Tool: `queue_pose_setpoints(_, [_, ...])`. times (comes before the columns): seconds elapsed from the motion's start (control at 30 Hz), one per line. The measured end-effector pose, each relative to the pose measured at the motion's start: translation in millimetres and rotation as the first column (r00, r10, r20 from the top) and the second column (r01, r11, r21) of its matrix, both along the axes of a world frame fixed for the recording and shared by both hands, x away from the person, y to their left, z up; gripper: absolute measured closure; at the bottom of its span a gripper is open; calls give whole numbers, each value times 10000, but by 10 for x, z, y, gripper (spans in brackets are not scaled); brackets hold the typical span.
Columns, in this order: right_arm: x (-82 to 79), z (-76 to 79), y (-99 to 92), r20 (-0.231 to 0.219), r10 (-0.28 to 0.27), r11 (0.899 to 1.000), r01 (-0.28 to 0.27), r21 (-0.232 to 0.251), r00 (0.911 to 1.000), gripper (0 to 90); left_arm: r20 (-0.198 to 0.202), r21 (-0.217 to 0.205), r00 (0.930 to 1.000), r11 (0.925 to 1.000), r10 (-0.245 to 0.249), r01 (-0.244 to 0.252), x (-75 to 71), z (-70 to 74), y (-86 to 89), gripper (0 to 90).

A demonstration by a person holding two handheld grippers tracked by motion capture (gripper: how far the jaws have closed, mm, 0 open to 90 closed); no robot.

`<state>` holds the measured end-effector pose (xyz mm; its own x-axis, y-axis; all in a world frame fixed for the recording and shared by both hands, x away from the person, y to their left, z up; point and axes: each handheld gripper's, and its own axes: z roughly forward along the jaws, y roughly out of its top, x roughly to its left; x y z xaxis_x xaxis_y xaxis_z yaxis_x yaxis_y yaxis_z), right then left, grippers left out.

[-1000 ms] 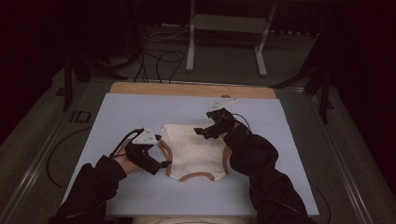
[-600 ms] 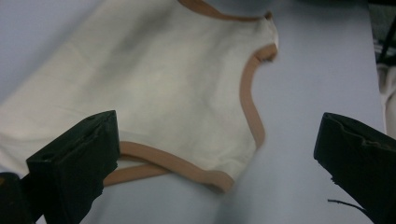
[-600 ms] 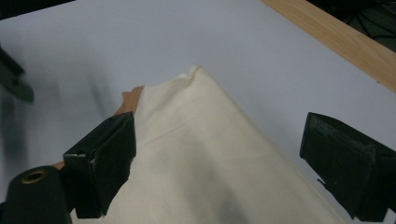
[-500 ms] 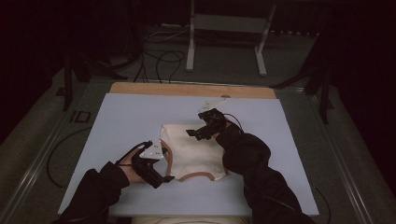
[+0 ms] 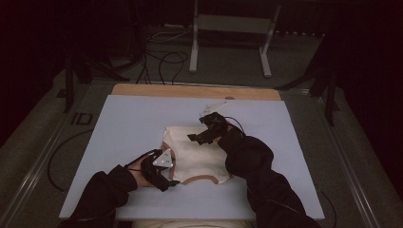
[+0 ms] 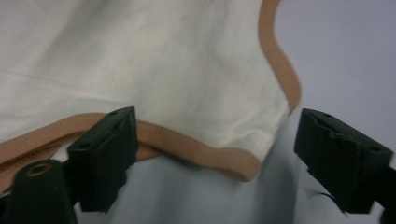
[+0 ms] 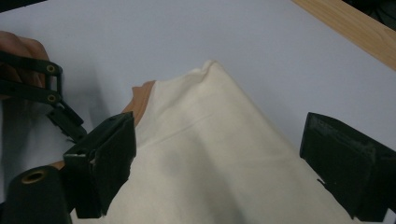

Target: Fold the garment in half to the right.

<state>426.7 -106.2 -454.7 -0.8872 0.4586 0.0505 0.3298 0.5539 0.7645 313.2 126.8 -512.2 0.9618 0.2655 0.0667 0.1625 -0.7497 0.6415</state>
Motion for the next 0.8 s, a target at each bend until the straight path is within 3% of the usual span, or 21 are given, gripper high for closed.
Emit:
queue_pose_setpoints(0.23, [4,1,18,12,58,10000,-58,-45,10000,106,248,135,9996,9998,-138,135,28,-47,-43,169])
queue_pose_setpoints(0.53, [17,-12,45,-57,42,10000,-43,-88,10000,106,699,143,9974,9997,166,-177,103,-38,-112,240])
queue_pose_setpoints(0.7, [26,-18,70,-62,82,9999,-83,-83,9999,106,870,27,9957,9995,315,-318,139,-34,-133,378])
queue_pose_setpoints(0.8, [41,-13,90,-62,116,9999,-117,-87,9999,106,761,-72,9967,9996,272,-267,170,-39,-143,499])
